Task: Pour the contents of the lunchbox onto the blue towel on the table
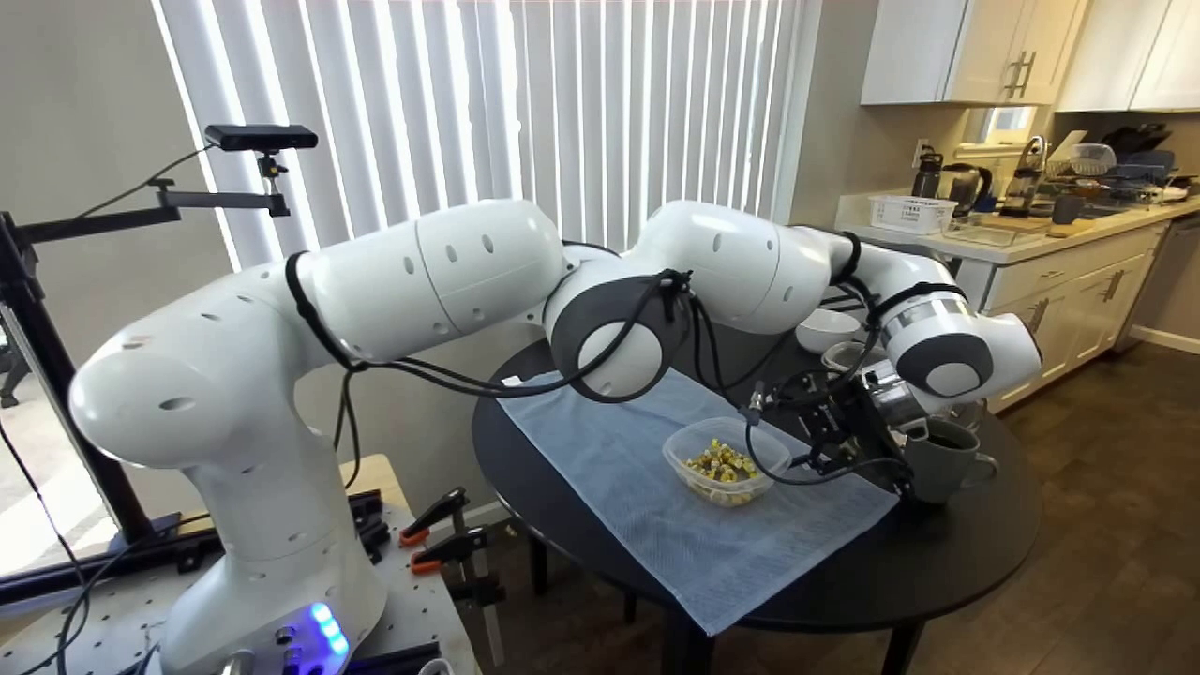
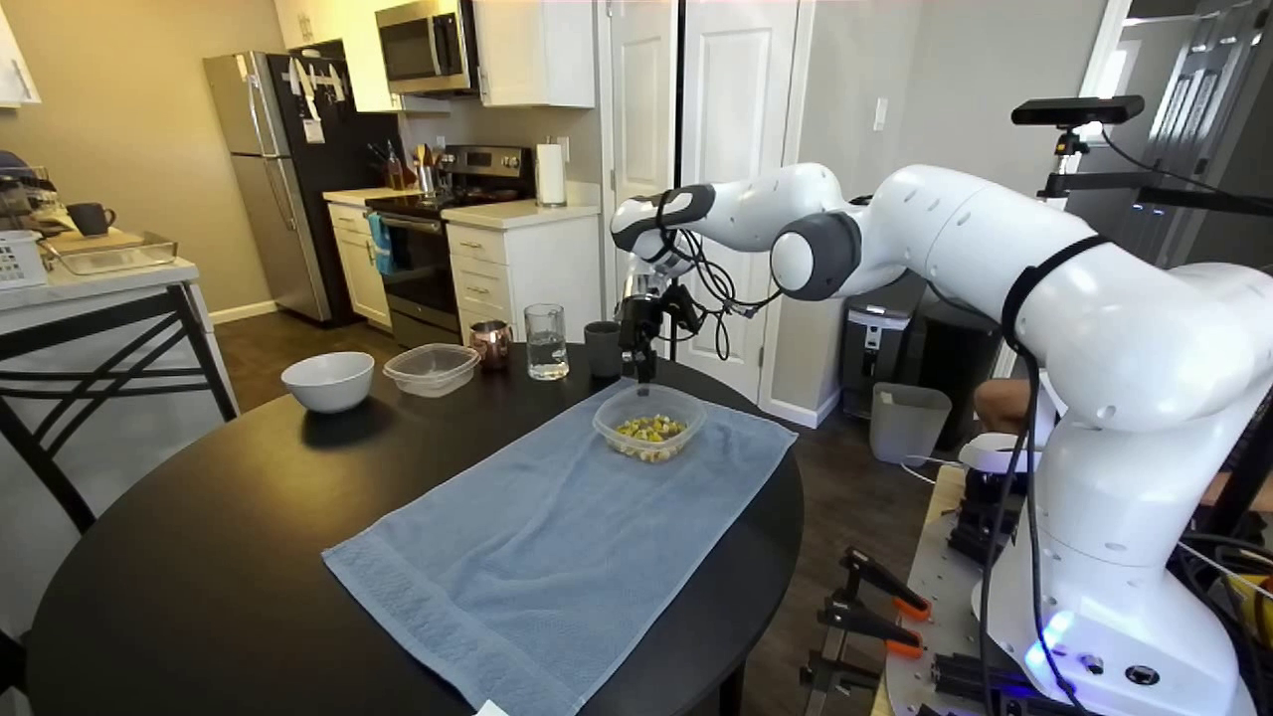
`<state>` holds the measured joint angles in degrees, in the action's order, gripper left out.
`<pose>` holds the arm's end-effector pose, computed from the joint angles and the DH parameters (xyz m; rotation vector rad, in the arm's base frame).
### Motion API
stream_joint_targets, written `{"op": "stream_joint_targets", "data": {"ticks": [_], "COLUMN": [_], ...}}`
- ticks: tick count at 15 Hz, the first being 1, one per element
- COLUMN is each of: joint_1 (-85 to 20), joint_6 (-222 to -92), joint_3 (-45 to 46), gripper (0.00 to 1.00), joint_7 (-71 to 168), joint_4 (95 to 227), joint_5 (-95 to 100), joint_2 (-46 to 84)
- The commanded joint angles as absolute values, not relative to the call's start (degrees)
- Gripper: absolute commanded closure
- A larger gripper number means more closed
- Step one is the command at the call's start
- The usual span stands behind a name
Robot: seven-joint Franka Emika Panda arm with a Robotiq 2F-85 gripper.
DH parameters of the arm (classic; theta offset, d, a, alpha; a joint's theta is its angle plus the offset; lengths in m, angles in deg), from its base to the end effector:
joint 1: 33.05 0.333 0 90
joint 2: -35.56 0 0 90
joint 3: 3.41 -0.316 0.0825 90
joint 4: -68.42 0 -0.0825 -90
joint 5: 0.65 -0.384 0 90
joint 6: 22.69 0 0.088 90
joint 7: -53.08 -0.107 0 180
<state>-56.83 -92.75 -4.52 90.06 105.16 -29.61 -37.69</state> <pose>0.6867 -0.2258 0.1694 -2.2904 -0.2791 0.3954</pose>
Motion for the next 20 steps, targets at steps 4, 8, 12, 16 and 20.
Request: {"op": "stream_joint_targets", "data": {"ticks": [4, 8, 12, 16, 20], "joint_1": [-57.02, -56.58, -55.90, -55.25, -54.65], "joint_6": [-83.77, -77.69, -75.01, -75.48, -76.44], "joint_3": [-7.18, -6.77, -6.14, -5.71, -5.11], "gripper": [0.00, 0.00, 0.31, 0.57, 0.84], "joint_7": [97.84, 99.32, 99.78, 99.44, 99.13], "joint_4": [109.06, 108.46, 108.07, 108.01, 108.07], "joint_5": [-29.49, -28.58, -27.19, -26.13, -25.04], "joint_2": [-35.33, -35.65, -35.86, -35.80, -35.84]}}
